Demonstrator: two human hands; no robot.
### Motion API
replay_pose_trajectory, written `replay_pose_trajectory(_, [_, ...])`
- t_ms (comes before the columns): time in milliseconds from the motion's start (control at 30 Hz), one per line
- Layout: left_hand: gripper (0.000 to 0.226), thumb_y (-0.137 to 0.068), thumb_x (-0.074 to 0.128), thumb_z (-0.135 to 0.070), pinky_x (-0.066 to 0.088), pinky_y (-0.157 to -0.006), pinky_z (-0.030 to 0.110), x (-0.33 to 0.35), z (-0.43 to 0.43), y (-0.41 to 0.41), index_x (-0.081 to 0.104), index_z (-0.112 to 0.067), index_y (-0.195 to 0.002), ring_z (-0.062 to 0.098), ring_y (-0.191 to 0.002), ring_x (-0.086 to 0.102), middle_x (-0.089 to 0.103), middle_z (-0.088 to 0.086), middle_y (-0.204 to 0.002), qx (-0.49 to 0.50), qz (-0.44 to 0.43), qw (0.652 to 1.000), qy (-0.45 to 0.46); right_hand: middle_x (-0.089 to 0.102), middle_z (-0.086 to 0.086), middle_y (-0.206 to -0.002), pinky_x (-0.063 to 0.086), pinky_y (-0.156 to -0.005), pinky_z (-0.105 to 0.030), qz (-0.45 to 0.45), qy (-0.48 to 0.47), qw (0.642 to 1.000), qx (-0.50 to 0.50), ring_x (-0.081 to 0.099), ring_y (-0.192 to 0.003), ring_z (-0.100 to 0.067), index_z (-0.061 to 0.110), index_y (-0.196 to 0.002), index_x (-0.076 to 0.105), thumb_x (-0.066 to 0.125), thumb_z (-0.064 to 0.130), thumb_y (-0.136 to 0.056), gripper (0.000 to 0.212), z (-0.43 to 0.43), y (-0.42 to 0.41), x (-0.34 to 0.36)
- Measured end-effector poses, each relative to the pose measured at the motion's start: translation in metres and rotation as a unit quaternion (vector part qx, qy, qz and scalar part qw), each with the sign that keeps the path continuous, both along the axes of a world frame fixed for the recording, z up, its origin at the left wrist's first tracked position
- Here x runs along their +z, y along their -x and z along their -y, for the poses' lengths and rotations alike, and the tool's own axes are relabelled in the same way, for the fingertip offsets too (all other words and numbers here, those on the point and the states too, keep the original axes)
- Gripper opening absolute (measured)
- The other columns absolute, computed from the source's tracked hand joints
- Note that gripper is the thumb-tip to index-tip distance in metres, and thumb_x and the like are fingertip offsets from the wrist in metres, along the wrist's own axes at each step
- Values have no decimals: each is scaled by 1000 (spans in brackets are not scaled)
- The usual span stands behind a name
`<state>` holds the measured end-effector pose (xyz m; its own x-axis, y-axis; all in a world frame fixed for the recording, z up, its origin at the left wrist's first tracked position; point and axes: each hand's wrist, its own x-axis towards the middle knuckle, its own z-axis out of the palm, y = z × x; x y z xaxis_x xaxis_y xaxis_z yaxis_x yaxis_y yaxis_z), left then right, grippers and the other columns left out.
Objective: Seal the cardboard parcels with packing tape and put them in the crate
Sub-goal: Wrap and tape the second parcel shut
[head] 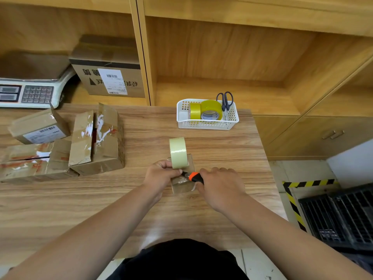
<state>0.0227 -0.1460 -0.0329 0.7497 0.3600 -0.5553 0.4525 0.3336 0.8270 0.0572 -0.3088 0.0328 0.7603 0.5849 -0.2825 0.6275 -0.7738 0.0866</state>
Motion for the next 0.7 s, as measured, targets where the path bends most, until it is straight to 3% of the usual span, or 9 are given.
replay_pose_trajectory(133, [17, -74, 75, 6, 49, -61, 20, -2, 2, 0, 67, -7, -83, 12, -70, 67, 72, 5, -77, 3, -2, 1000, -5, 60, -6, -103, 31, -69, -35, 6, -2, 1000, -17, 55, -90, -25, 18, -114, 51, 33, 45, -98, 37, -3, 4, 4])
replay_pose_trajectory(367, [16, -76, 71, 8, 49, -50, 16, 1, 3, 1, 65, -4, -84, 6, -57, 66, 70, 7, -75, 41, 3, 999, 16, 60, -3, -97, 35, -66, -33, 4, -10, 999, -49, 57, -83, -23, 19, -113, 51, 33, 48, -98, 37, 8, 0, 4])
replay_pose_trajectory(500, [16, -76, 71, 8, 49, -52, 16, 2, 6, -1, 68, -6, -83, 12, -66, 67, 72, 5, -75, 41, 7, 999, 34, 60, -2, -96, 33, -64, -33, 2, -20, 999, -30, 56, -83, -24, 23, -114, 51, 33, 51, -97, 38, 7, 6, 7])
replay_pose_trajectory(700, [17, -77, 70, 8, 49, -51, 14, 5, 7, -4, 67, -9, -78, 10, -62, 66, 71, 1, -70, 32, 8, 999, 25, 60, -5, -104, 31, -73, -37, 7, 7, 1000, -8, 55, -91, -26, 22, -118, 52, 34, 51, -96, 40, -1, -1, 8])
